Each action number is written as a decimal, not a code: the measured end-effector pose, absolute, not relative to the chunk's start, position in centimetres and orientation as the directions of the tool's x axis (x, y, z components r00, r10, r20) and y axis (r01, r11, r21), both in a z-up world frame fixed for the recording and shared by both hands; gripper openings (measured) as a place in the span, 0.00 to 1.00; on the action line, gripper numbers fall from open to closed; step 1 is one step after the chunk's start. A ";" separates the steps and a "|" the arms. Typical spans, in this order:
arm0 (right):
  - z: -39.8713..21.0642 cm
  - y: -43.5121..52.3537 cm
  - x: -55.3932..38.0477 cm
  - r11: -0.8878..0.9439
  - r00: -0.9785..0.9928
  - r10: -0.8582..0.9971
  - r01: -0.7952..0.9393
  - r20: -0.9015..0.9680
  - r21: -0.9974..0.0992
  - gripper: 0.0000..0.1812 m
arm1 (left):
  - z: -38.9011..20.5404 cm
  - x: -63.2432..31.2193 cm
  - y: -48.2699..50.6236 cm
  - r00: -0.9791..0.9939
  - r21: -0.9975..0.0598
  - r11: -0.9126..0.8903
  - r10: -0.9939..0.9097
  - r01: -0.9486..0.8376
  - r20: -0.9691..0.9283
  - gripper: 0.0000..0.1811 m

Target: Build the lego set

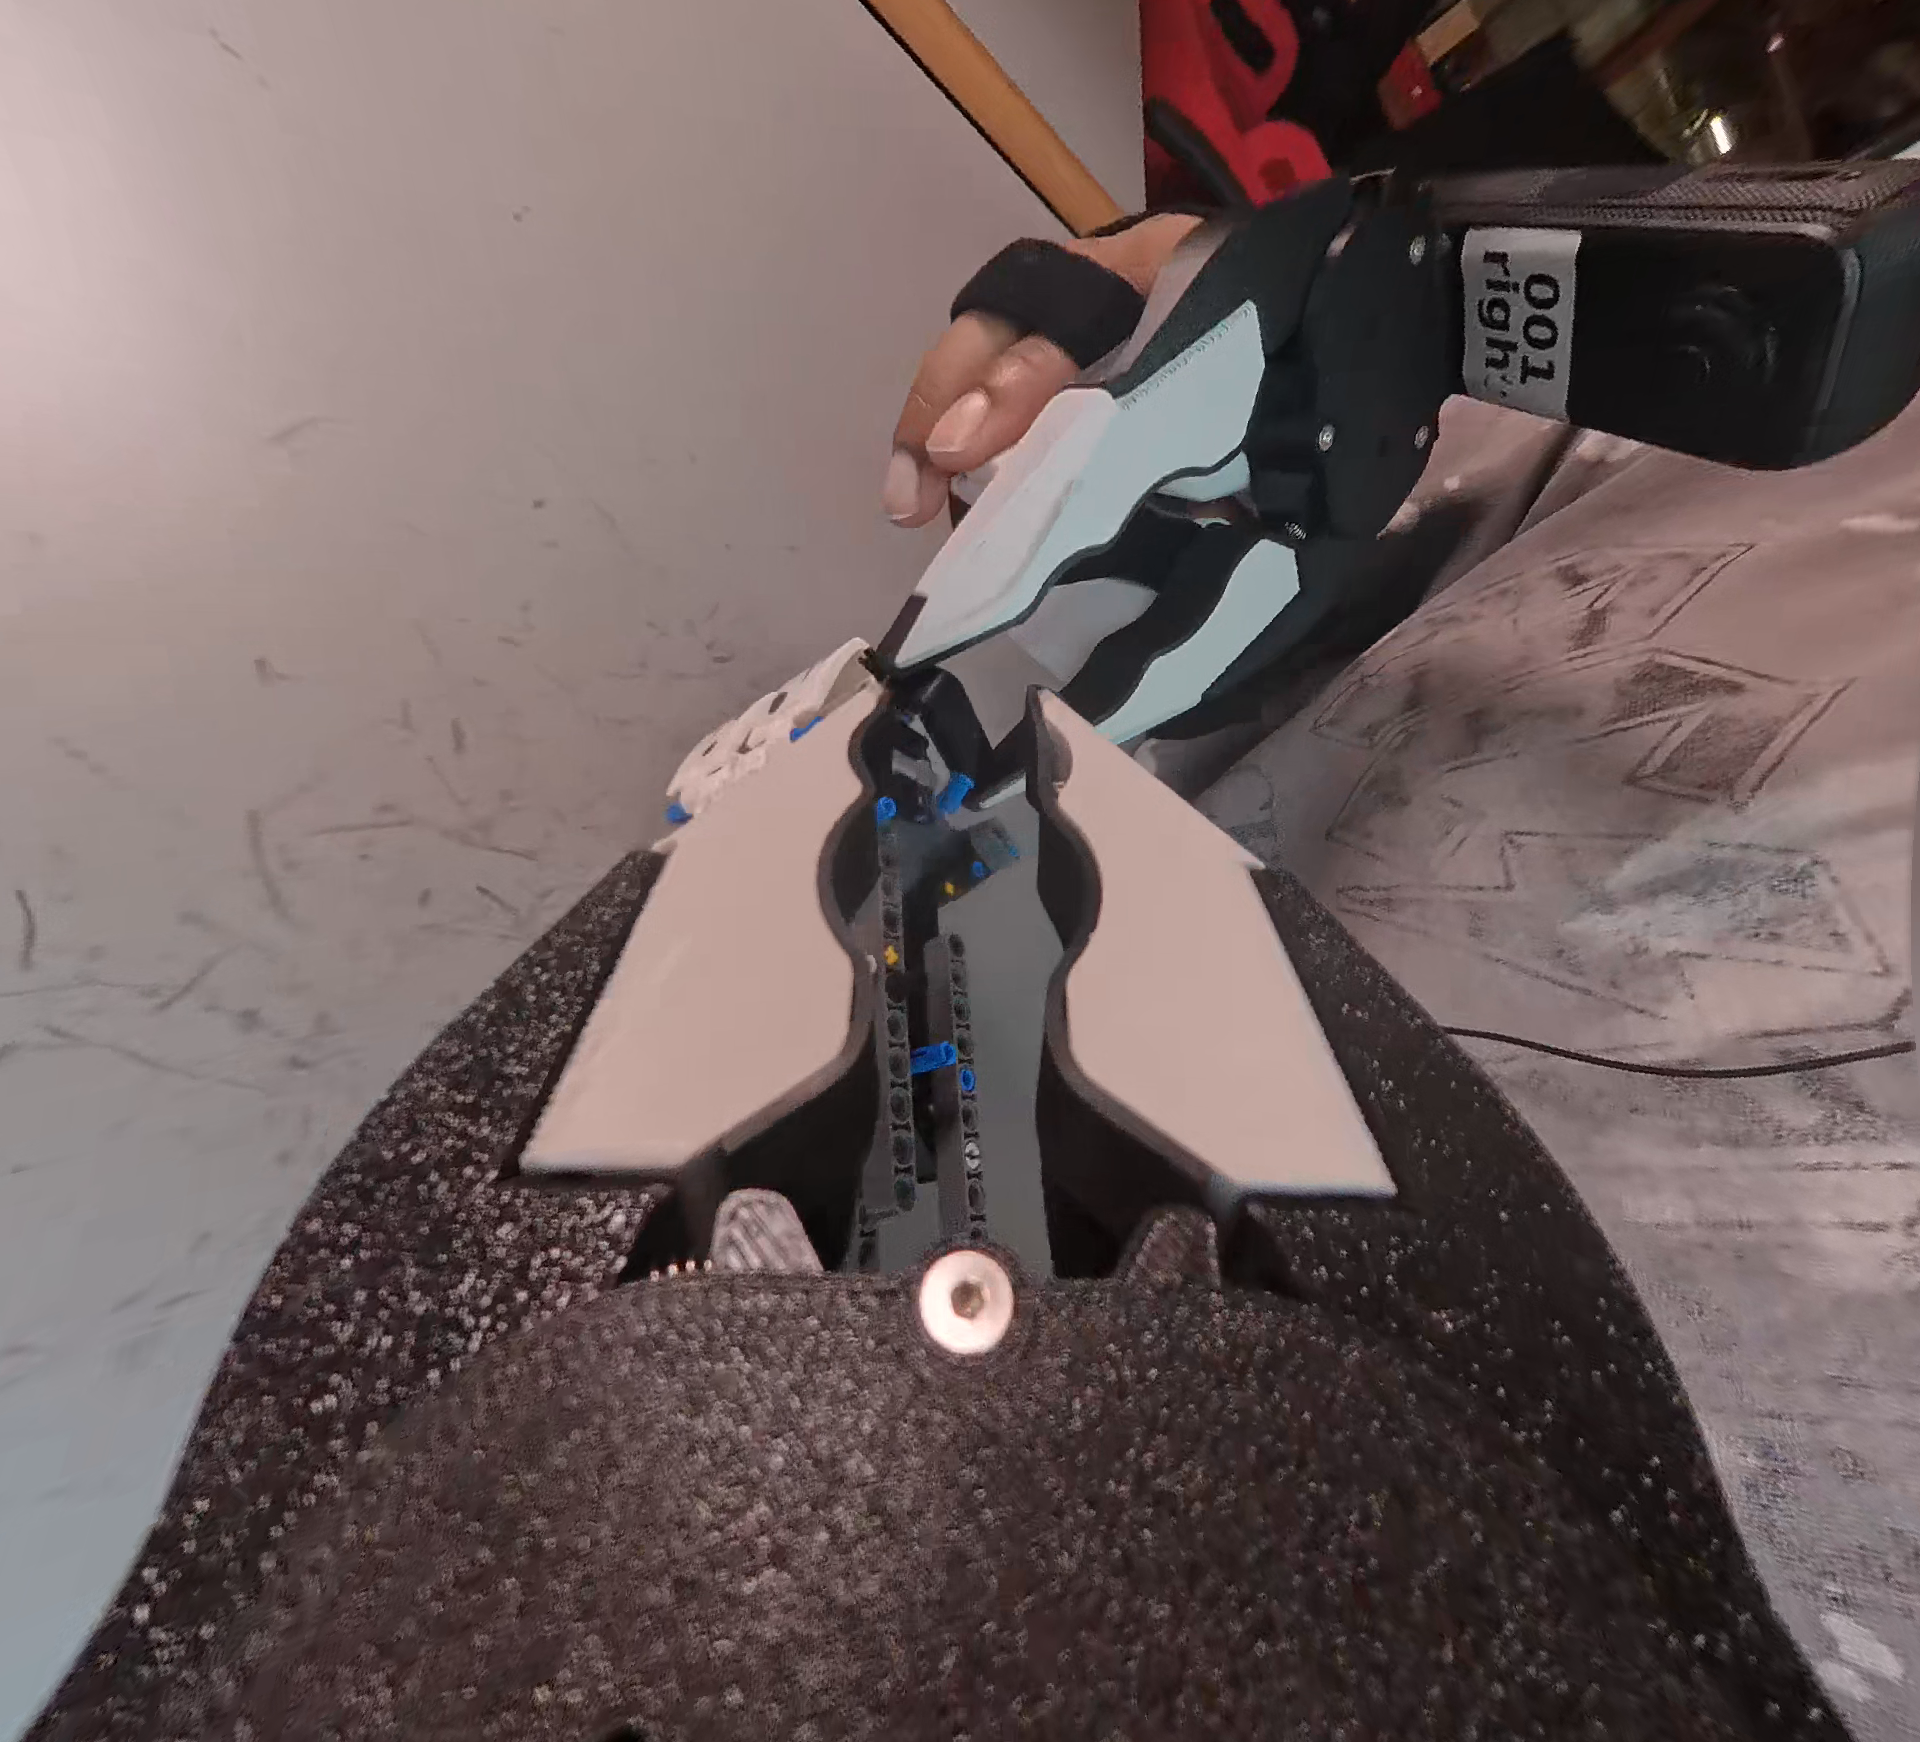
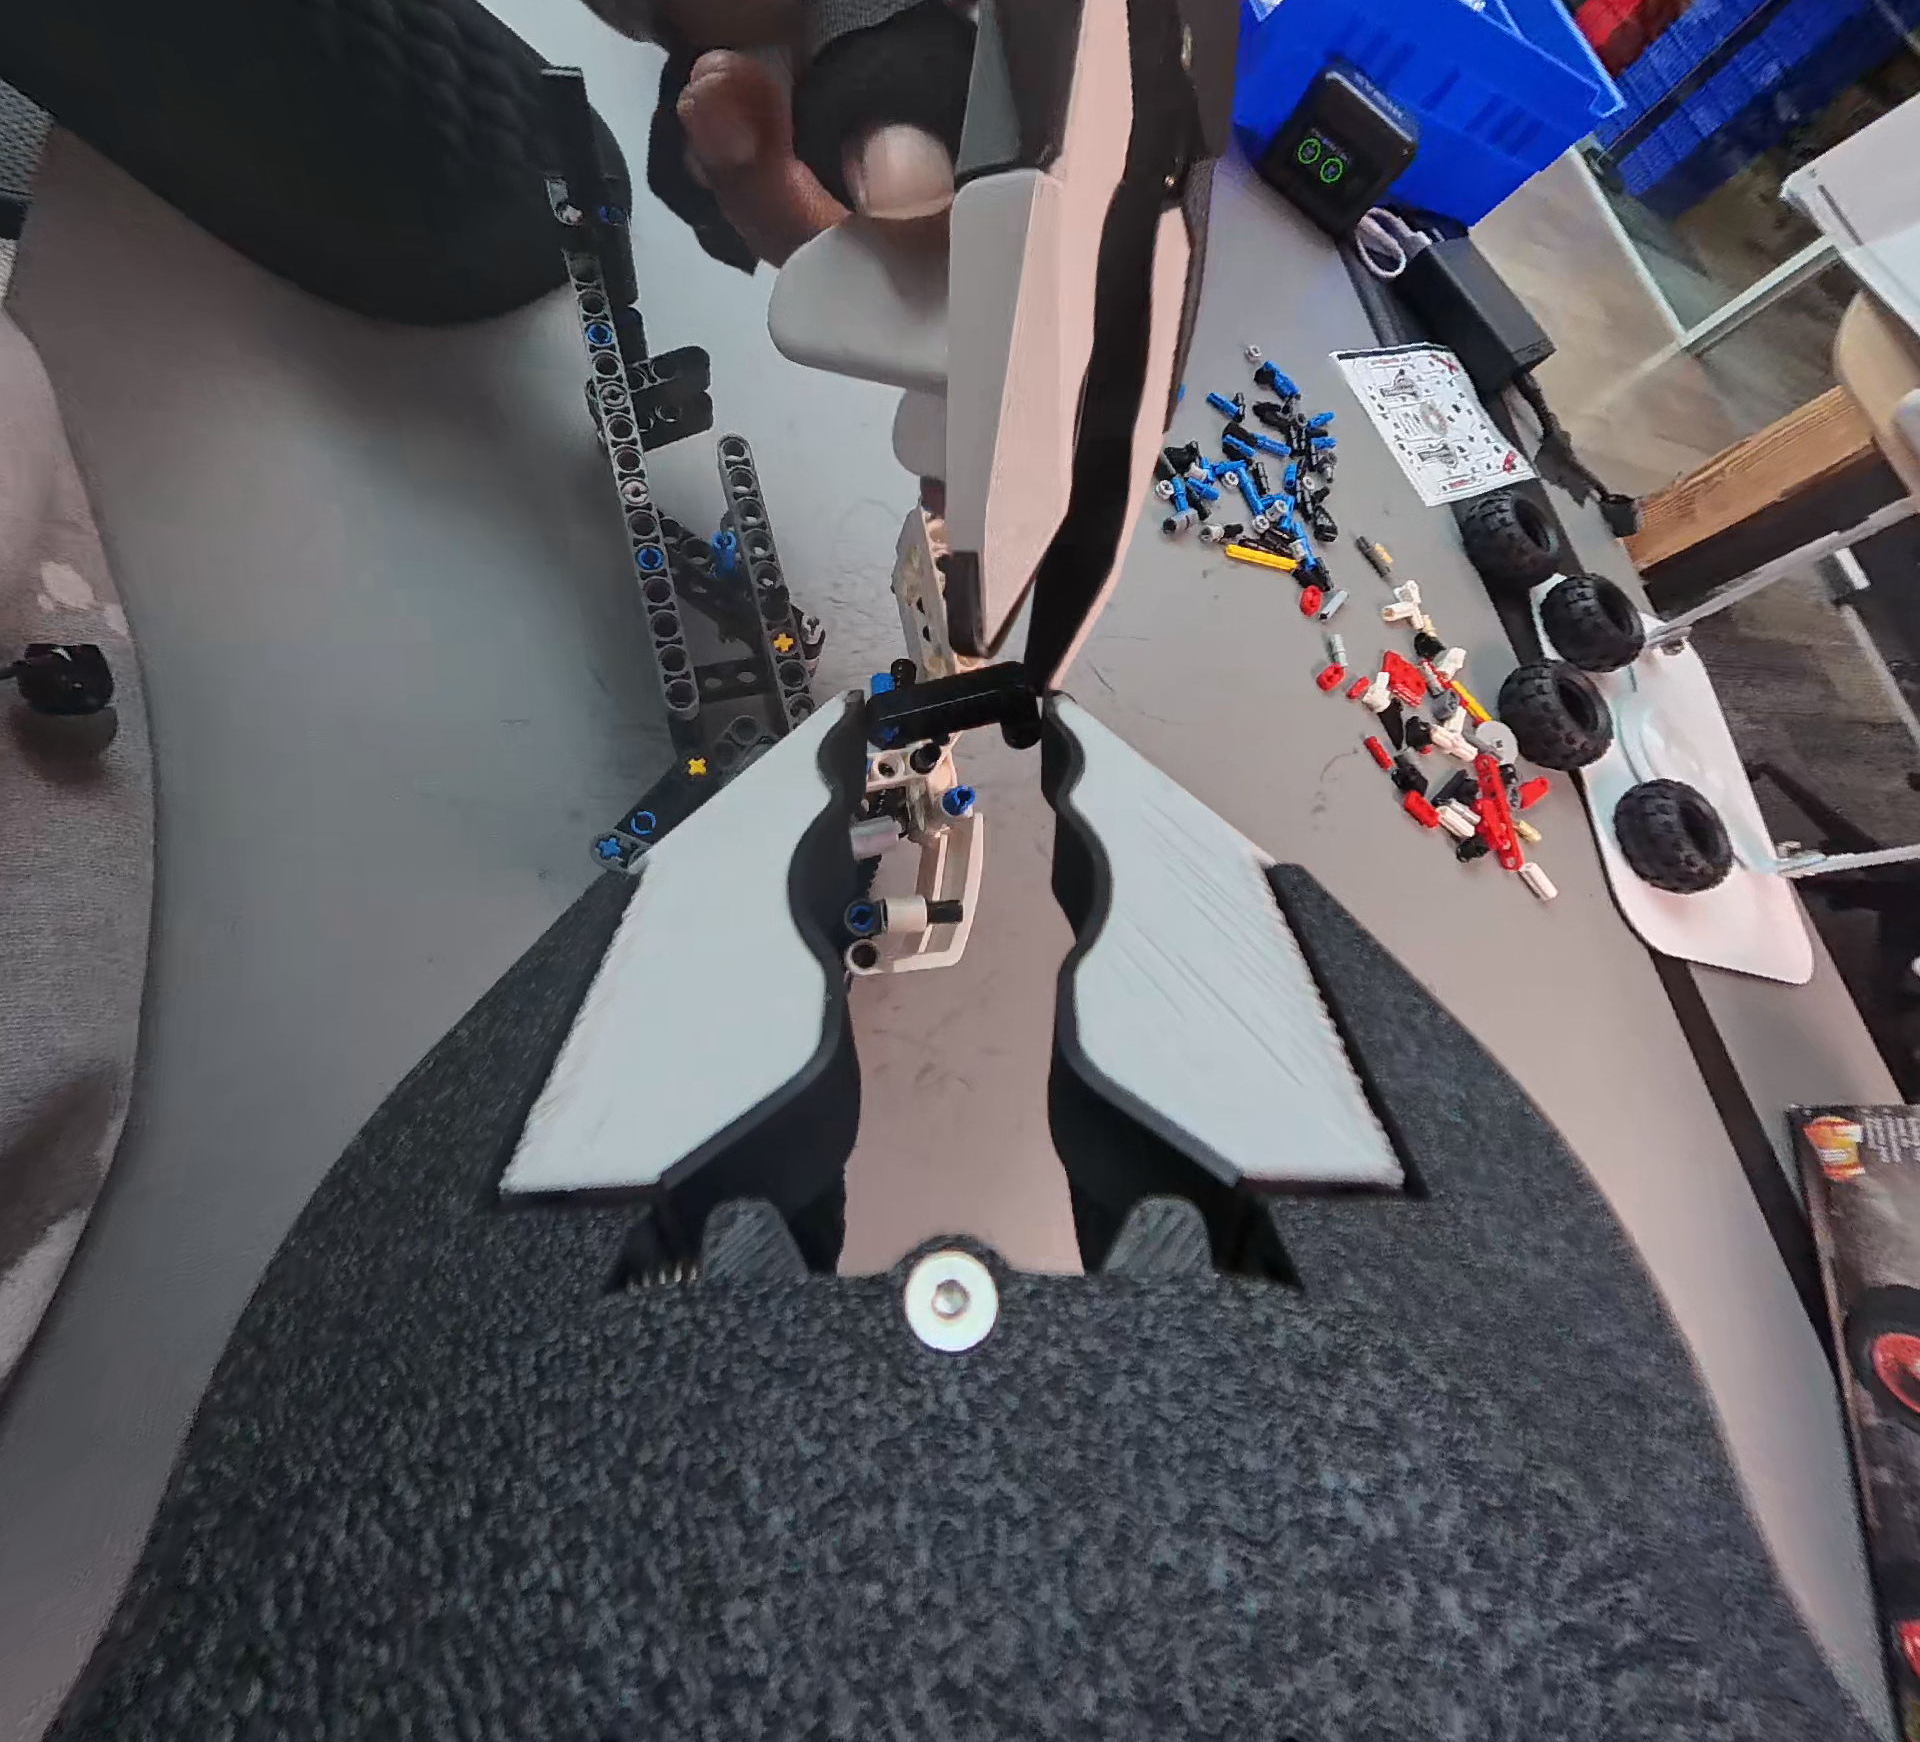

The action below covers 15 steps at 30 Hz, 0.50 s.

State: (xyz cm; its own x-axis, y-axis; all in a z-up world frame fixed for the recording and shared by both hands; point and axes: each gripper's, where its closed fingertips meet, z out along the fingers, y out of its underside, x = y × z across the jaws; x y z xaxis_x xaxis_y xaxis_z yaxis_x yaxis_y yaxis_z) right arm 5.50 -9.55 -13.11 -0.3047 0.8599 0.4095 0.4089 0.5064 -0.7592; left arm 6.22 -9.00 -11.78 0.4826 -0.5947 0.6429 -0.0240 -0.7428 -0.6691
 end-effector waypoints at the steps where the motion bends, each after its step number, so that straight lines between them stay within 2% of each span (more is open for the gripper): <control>1: -12.9 -9.6 5.5 0.510 -0.301 0.858 0.400 0.416 -0.762 0.18 | -11.8 6.2 -8.9 0.486 -0.664 -0.747 -0.585 -0.013 0.649 0.11; 5: -11.9 -9.7 5.6 0.527 -0.290 0.848 0.372 0.443 -0.764 0.18 | -11.1 6.2 -9.1 0.466 -0.657 -0.754 -0.576 0.015 0.672 0.04; 10: -11.6 -9.5 5.6 0.567 -0.274 0.823 0.370 0.497 -0.736 0.18 | -10.5 6.5 -9.0 0.467 -0.627 -0.778 -0.536 0.050 0.703 0.13; 15: -11.1 -9.7 5.5 0.597 -0.261 0.802 0.350 0.536 -0.722 0.18 | -10.6 7.0 -8.7 0.495 -0.641 -0.767 -0.548 0.025 0.674 0.09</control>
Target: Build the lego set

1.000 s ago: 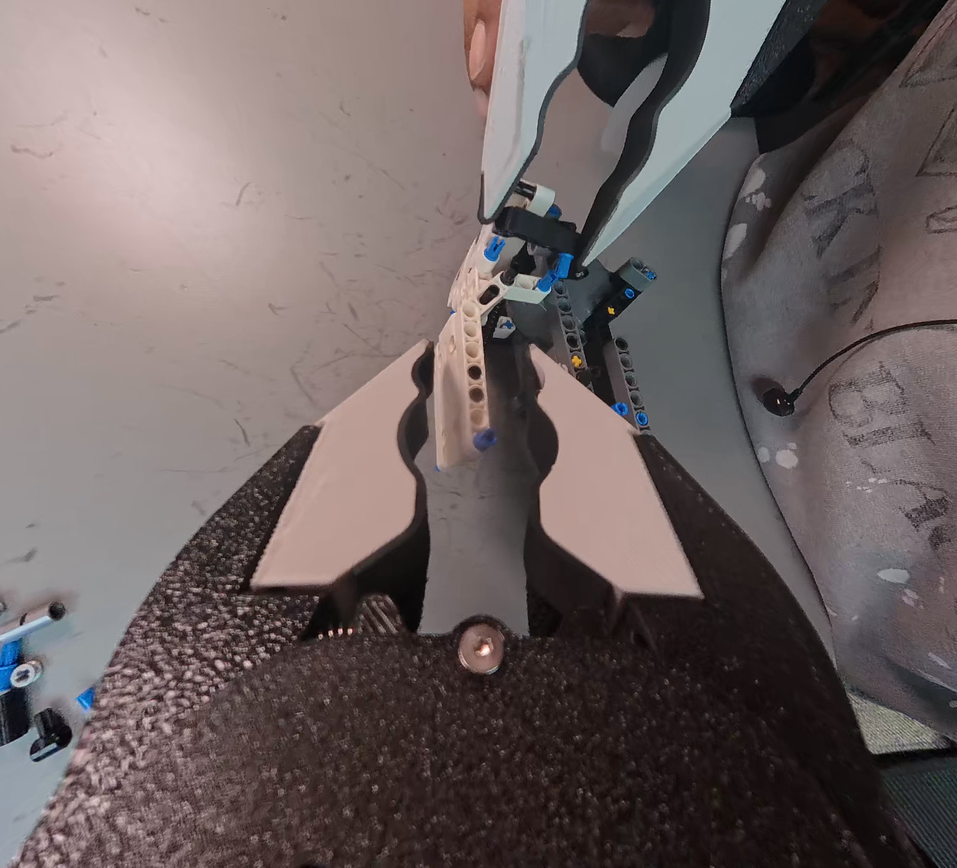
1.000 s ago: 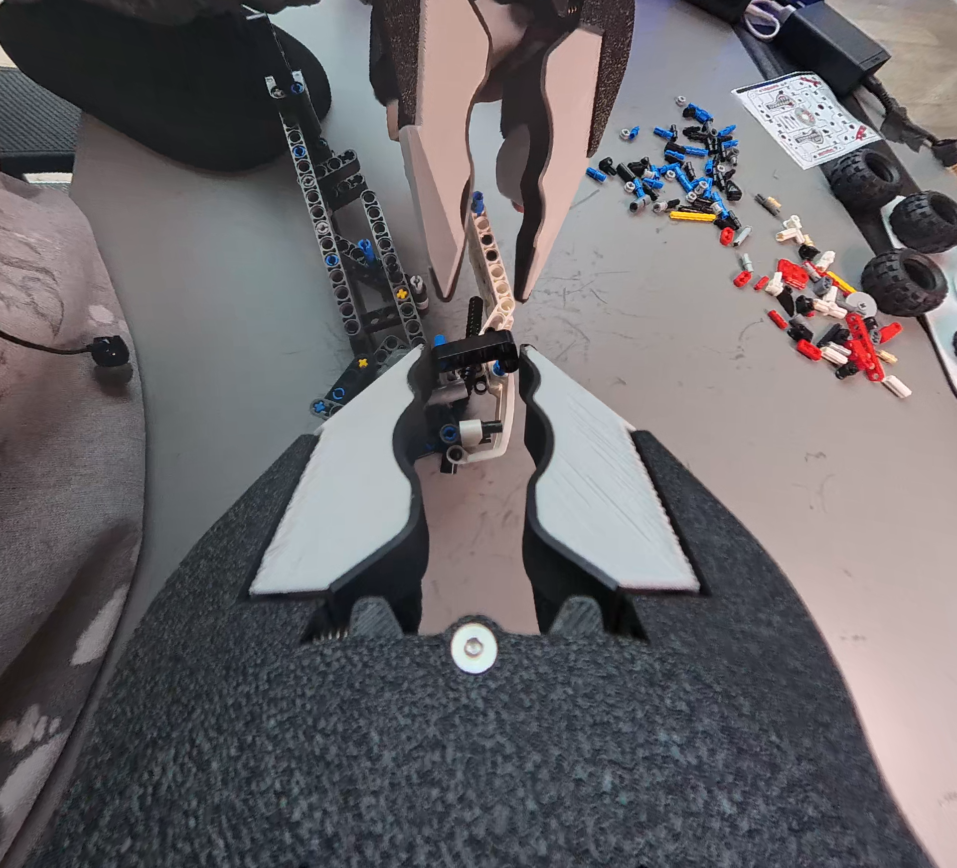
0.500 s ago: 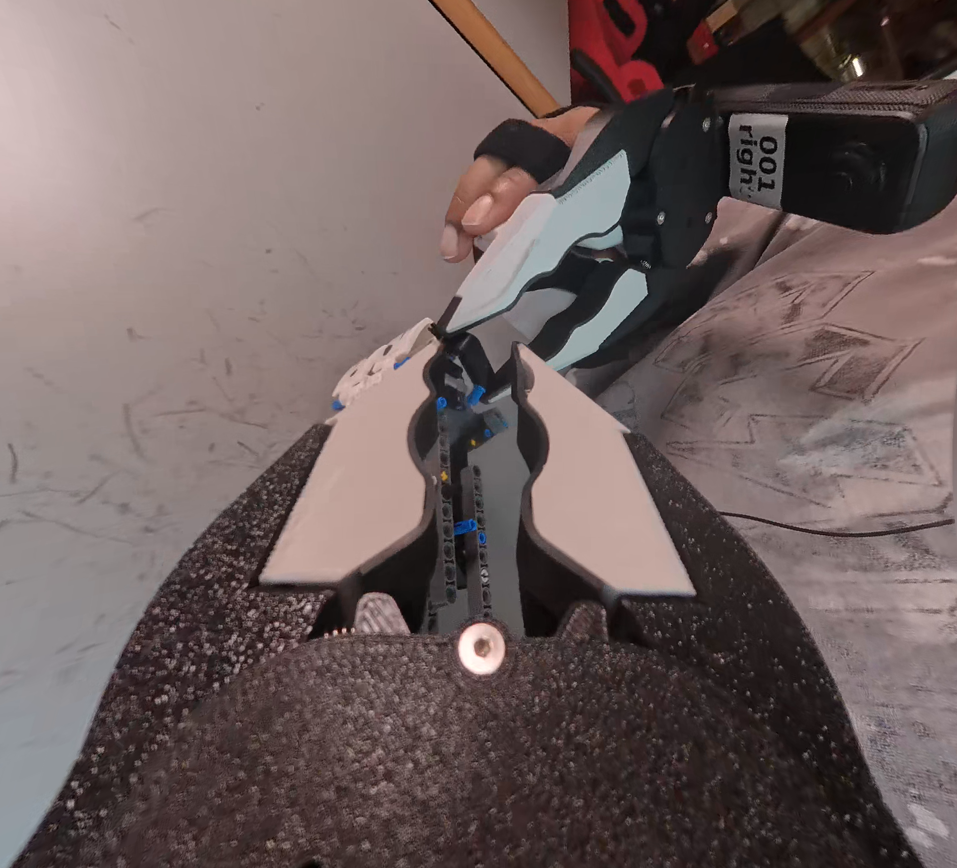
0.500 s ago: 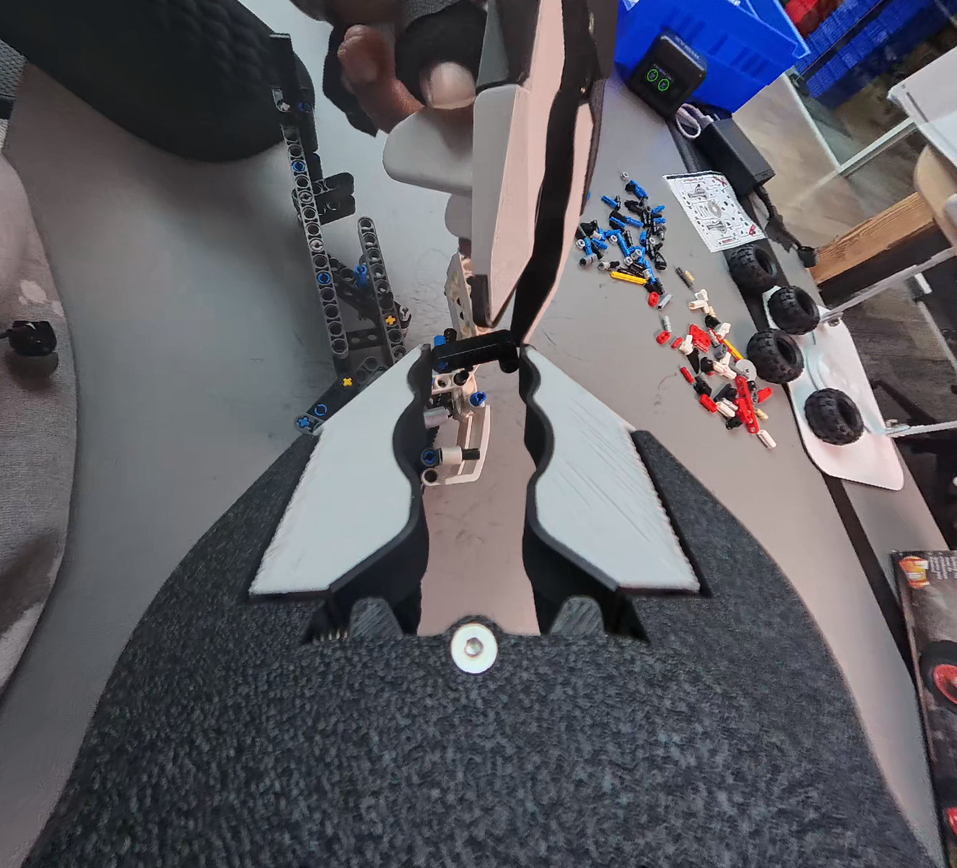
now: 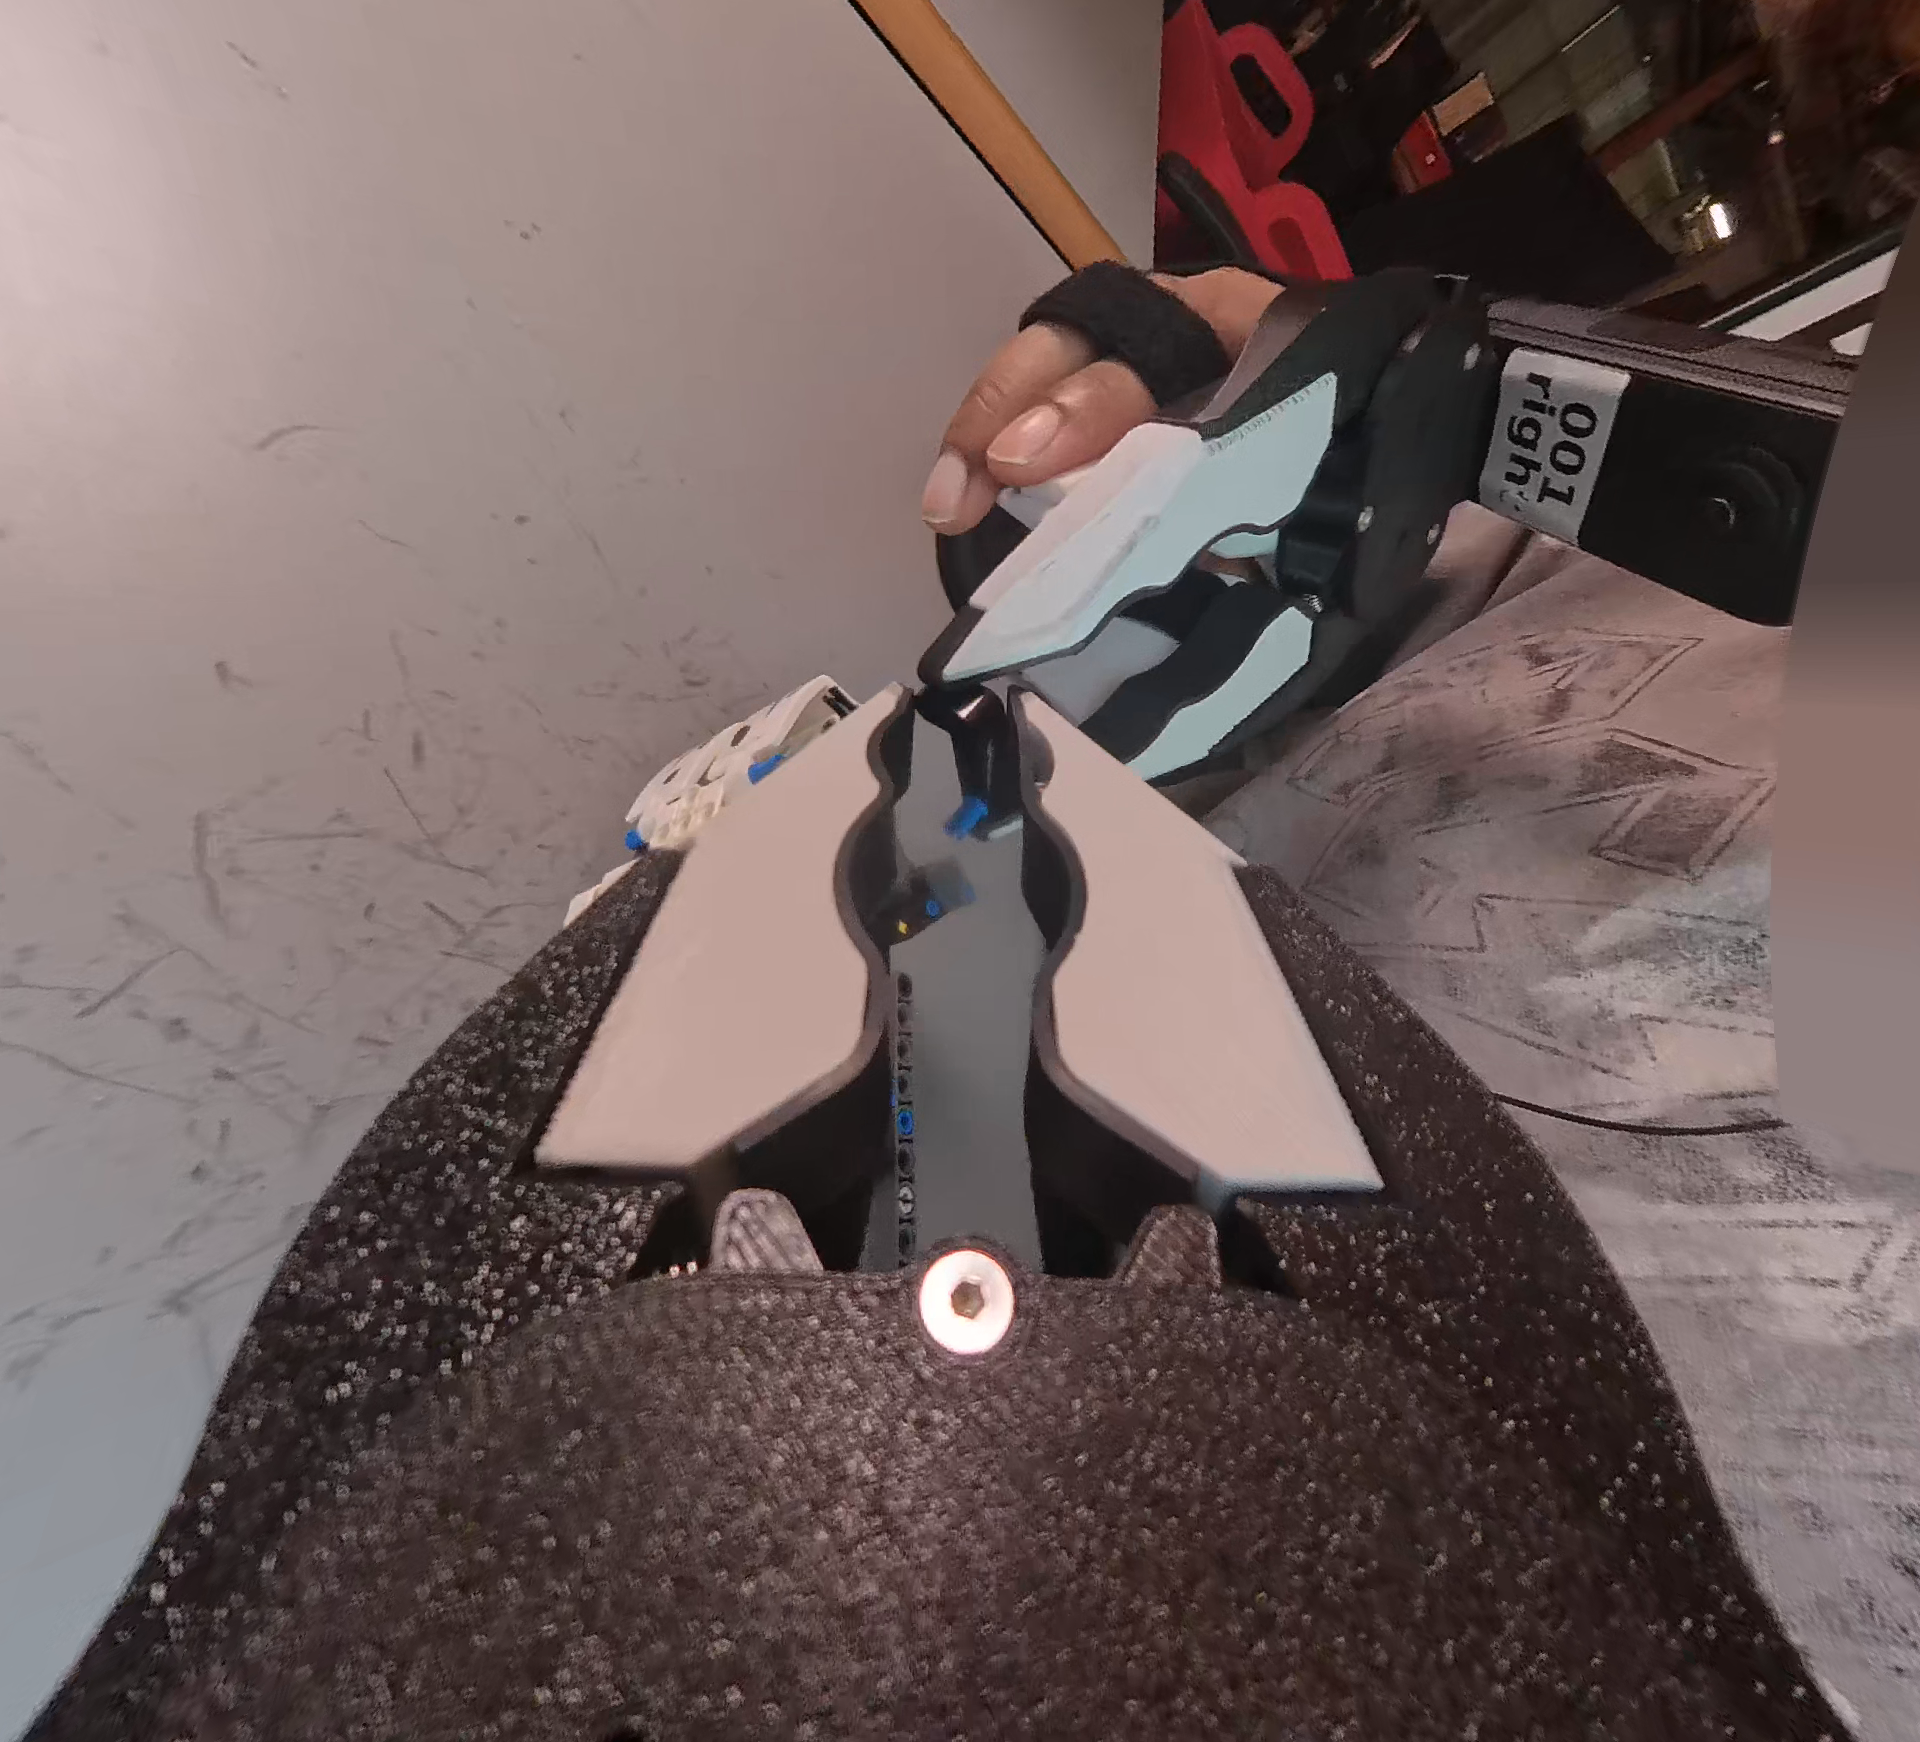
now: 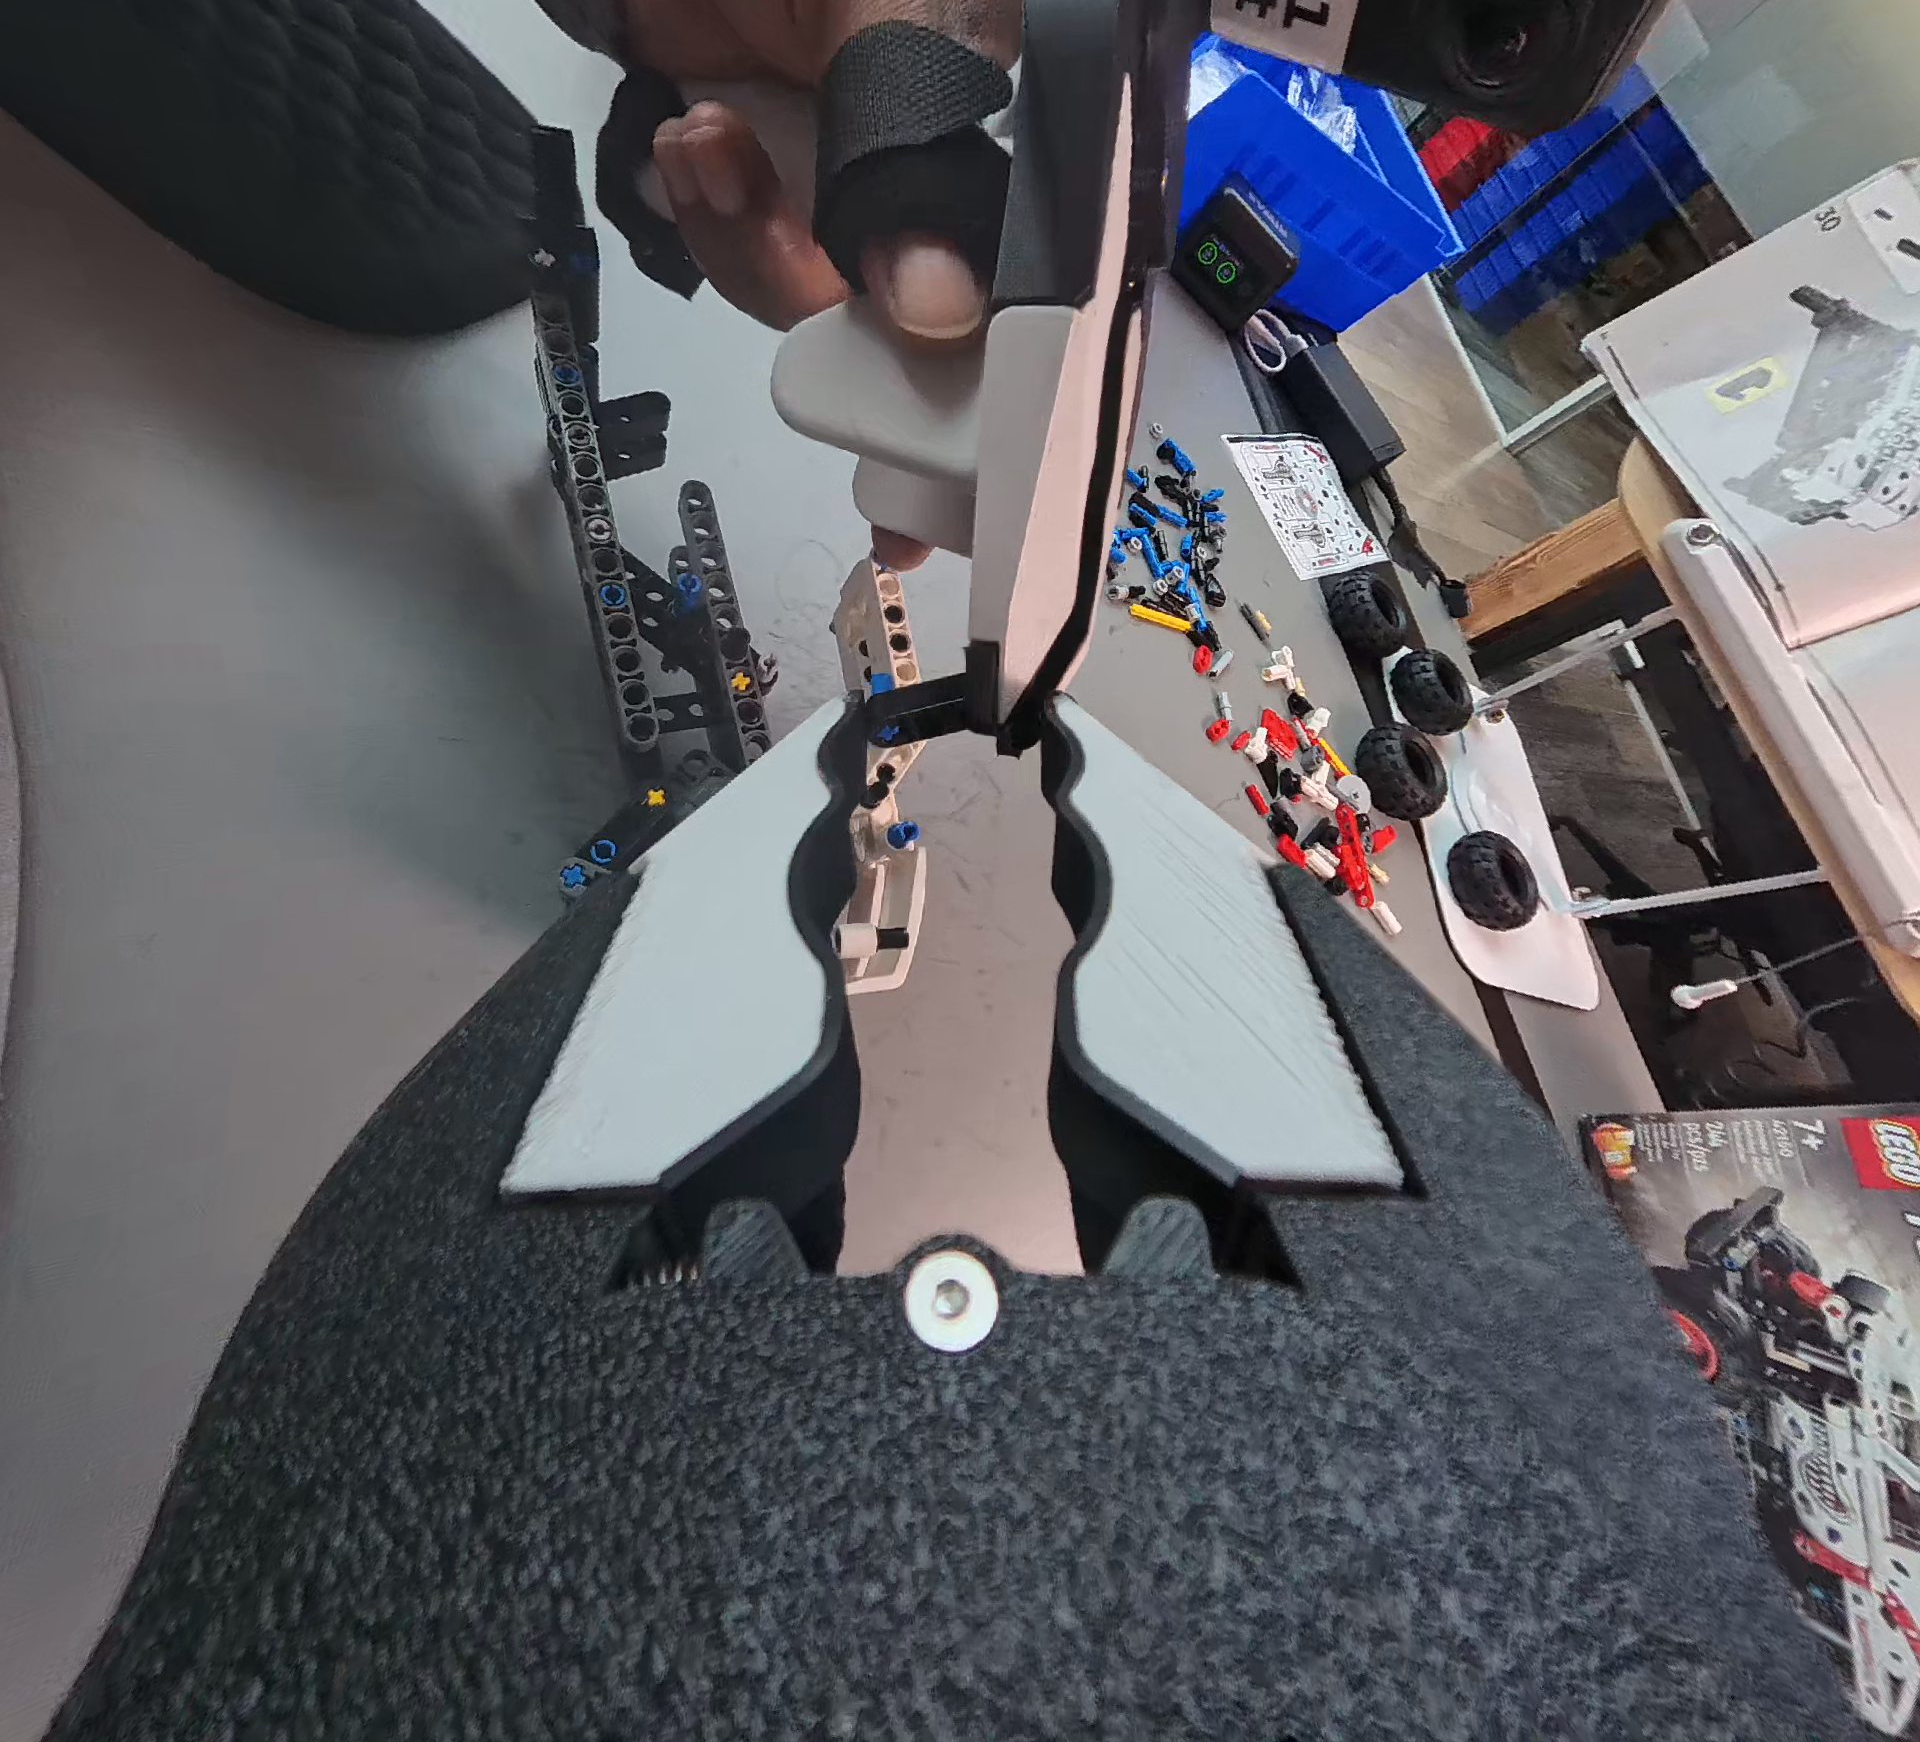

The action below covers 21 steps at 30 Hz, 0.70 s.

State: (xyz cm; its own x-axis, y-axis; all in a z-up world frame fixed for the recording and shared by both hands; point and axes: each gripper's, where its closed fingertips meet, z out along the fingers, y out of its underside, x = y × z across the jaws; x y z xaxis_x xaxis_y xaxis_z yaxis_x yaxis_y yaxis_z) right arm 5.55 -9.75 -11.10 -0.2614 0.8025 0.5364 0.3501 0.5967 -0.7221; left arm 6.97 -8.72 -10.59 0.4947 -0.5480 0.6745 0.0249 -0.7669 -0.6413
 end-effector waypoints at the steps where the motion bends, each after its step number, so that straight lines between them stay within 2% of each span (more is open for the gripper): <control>1: -10.7 -9.9 5.6 0.587 -0.258 0.810 0.328 0.527 -0.741 0.18 | -10.2 7.1 -8.9 0.460 -0.638 -0.769 -0.555 0.033 0.693 0.09; 5: -8.7 -11.2 6.3 0.573 -0.293 0.803 0.142 0.518 -0.807 0.18 | -8.2 7.7 -10.2 0.237 -0.612 -0.787 -0.582 0.075 0.778 0.09; 9: -7.6 -11.9 6.7 0.505 -0.337 0.819 0.041 0.463 -0.862 0.18 | -6.5 8.1 -11.1 0.038 -0.573 -0.812 -0.573 0.109 0.819 0.08; 21: -6.1 -11.9 6.3 0.458 -0.315 0.838 -0.036 0.445 -0.888 0.18 | -5.3 7.8 -10.9 -0.055 -0.586 -0.797 -0.598 0.147 0.800 0.09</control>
